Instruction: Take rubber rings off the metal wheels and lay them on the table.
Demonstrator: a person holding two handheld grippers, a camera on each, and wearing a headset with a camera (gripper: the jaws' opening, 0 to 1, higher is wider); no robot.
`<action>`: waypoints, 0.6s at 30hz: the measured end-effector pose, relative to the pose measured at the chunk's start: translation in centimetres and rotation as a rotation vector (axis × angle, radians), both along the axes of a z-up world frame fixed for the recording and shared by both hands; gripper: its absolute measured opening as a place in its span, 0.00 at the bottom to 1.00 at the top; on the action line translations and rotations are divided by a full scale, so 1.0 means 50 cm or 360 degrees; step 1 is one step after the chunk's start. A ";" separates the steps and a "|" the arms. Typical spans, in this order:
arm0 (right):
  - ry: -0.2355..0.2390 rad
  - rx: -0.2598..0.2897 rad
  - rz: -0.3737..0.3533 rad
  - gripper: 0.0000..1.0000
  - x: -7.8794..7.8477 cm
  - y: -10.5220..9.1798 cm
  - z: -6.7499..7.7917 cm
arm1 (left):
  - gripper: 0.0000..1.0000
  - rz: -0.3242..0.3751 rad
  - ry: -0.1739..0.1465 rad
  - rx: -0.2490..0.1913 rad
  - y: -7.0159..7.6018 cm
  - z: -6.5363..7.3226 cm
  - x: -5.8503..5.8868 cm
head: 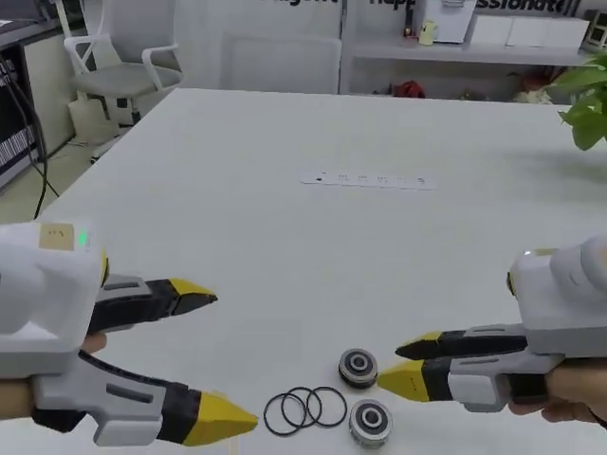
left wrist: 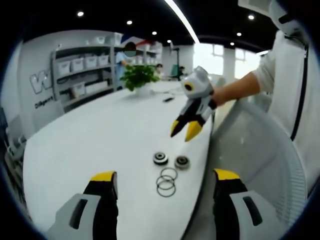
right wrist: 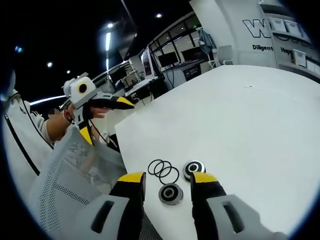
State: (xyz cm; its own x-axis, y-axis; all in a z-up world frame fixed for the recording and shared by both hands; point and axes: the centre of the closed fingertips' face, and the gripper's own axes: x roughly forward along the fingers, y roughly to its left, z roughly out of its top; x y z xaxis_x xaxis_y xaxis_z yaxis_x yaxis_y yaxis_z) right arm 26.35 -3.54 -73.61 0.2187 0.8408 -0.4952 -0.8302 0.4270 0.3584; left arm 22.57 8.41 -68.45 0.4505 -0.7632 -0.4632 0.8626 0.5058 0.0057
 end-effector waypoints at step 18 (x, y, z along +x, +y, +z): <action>-0.0015 -0.0008 -0.0085 0.33 0.014 -0.033 -0.005 | 0.76 -0.0027 -0.0089 -0.0066 -0.037 0.034 0.041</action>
